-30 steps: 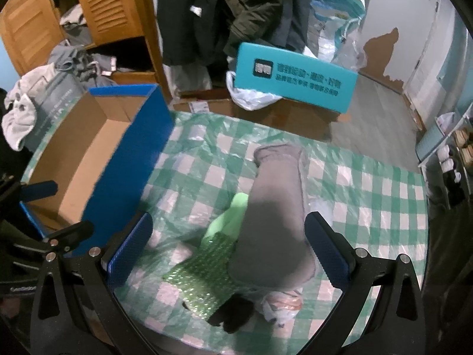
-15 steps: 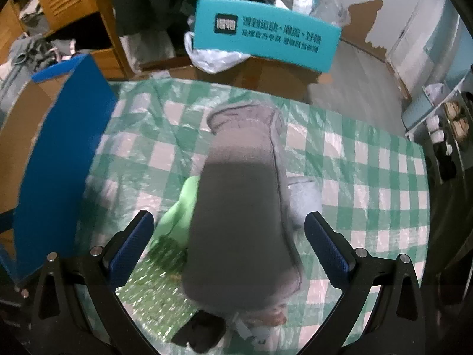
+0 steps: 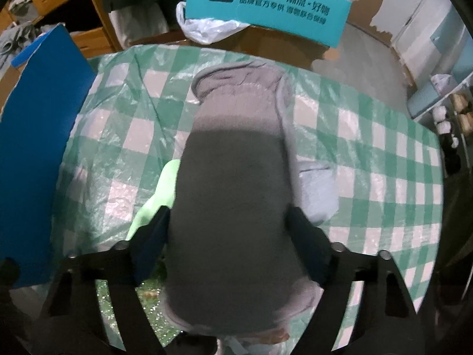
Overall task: Organize soft objects
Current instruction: 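Grasp the grey mitten with the right tool while the left tool reaches the green scrubber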
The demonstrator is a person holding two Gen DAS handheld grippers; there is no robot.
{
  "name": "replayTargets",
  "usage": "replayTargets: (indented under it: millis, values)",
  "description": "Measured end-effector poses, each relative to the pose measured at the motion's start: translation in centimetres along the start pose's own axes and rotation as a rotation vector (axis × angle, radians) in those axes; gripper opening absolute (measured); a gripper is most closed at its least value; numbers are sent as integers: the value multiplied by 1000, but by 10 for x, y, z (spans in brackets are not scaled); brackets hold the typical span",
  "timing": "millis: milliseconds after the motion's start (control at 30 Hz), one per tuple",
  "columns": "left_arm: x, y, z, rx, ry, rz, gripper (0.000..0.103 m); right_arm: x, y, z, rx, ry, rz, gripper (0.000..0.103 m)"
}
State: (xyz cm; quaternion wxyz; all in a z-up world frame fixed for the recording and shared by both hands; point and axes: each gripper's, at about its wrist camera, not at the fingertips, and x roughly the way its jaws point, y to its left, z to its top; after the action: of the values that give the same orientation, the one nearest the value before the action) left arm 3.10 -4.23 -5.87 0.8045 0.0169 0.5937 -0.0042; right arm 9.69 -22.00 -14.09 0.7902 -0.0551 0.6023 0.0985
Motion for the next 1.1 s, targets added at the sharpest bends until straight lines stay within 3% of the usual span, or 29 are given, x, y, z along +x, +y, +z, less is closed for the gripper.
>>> replayTargets:
  millis: [267,400,733,1100]
  values:
    - [-19,-15,2,23,-67,5,82,-6,-10,-6,28,-30,43,48]
    - [-13,-29,4,46,-45,-33,82,-12,-16,-6,45,-48,67,39]
    - [34,-79,4,112,89,-151,82,-33,-36,-13,72,-76,94,31]
    - [70,-108,-5,146,196,-182,82,-44,-64,-29,109,-91,125,29]
